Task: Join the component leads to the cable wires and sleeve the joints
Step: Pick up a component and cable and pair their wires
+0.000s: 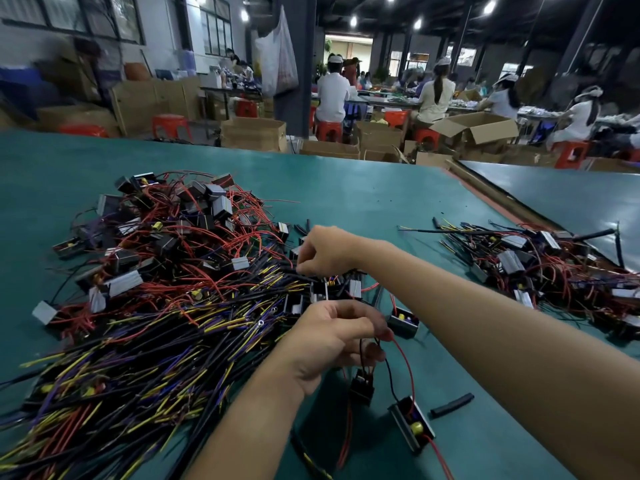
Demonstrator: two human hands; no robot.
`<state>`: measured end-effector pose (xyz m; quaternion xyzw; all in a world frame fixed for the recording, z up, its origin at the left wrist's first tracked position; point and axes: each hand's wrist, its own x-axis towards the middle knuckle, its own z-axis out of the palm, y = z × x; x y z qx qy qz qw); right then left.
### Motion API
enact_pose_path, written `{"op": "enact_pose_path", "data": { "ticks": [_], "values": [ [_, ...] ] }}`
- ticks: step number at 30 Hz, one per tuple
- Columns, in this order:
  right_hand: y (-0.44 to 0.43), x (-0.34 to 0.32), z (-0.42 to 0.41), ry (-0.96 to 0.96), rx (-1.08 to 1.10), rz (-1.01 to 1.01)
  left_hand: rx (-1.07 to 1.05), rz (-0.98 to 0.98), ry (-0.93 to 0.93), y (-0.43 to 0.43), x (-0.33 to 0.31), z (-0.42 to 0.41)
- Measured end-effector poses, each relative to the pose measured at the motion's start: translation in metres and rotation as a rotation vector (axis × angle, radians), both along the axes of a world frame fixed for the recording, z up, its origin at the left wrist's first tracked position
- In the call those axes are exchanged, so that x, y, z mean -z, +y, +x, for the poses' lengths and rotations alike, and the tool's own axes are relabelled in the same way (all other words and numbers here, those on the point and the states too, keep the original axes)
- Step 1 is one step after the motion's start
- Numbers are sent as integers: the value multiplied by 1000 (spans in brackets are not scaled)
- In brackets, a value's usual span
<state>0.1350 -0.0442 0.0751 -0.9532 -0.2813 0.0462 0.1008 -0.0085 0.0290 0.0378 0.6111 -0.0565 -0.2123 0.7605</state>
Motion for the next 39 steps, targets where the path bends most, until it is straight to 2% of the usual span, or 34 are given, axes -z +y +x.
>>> {"op": "enact_pose_path", "data": {
  "ticks": [3,5,10,14,17,20,22,24,28,39],
  "values": [
    [7,9,8,-11,-4,-192,-4,-18,24,4,-1,1],
    [10,14,7,-35,2,-251,-9,-26,17,4,-1,2],
    [1,17,8,34,53,-176,-33,1,-26,0,-1,3],
    [0,22,3,2,74,-143,-43,19,-49,-2,-1,2],
    [-15,16,-7,-37,167,60,-66,7,-40,-2,-1,1],
    [-52,10,-36,-172,332,521,-102,-10,-9,-3,-3,1],
    [-76,15,-71,-57,383,927,-108,-33,3,-5,-4,1],
    [-93,22,-105,168,347,1183,-110,-38,7,-6,-3,1],
    [-106,18,-126,358,236,1307,-115,-37,29,-4,-1,2],
    [-111,17,-127,406,167,1393,-126,-26,-52,-4,3,5]
  ]
}}
